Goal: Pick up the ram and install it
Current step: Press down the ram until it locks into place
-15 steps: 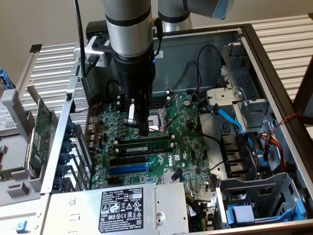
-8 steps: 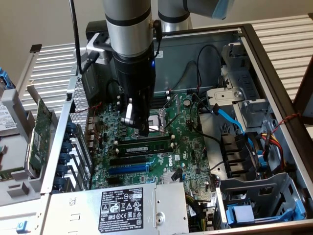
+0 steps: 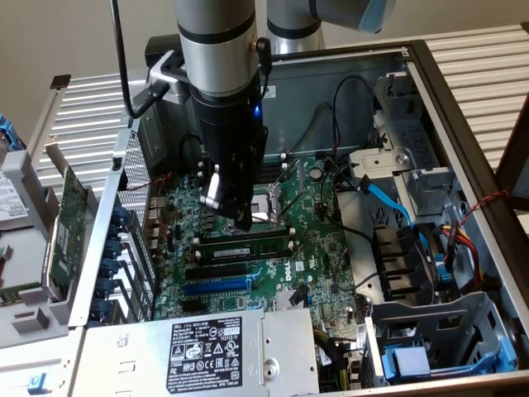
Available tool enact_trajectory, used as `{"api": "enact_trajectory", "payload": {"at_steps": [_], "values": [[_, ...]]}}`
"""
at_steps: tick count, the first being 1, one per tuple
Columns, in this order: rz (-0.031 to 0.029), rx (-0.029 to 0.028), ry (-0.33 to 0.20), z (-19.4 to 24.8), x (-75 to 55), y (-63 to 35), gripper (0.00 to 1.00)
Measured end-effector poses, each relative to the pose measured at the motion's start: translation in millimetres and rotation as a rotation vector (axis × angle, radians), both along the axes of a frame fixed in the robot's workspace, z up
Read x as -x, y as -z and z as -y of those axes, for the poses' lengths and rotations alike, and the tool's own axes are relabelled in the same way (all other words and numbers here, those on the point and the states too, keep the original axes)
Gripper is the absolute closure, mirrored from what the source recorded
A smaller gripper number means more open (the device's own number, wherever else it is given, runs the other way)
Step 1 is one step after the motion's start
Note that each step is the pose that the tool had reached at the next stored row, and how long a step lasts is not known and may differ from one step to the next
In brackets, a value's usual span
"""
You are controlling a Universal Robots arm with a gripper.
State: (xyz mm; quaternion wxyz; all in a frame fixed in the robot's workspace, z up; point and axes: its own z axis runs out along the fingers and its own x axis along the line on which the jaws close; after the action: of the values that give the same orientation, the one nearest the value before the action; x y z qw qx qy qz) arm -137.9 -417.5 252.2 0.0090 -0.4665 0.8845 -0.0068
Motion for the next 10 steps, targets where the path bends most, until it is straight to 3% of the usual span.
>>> {"api": "enact_trajectory", "payload": {"at_steps": [10], "values": [[0.0000, 0.0000, 0.158, 0.0, 0.0, 0.0, 0.89]]}}
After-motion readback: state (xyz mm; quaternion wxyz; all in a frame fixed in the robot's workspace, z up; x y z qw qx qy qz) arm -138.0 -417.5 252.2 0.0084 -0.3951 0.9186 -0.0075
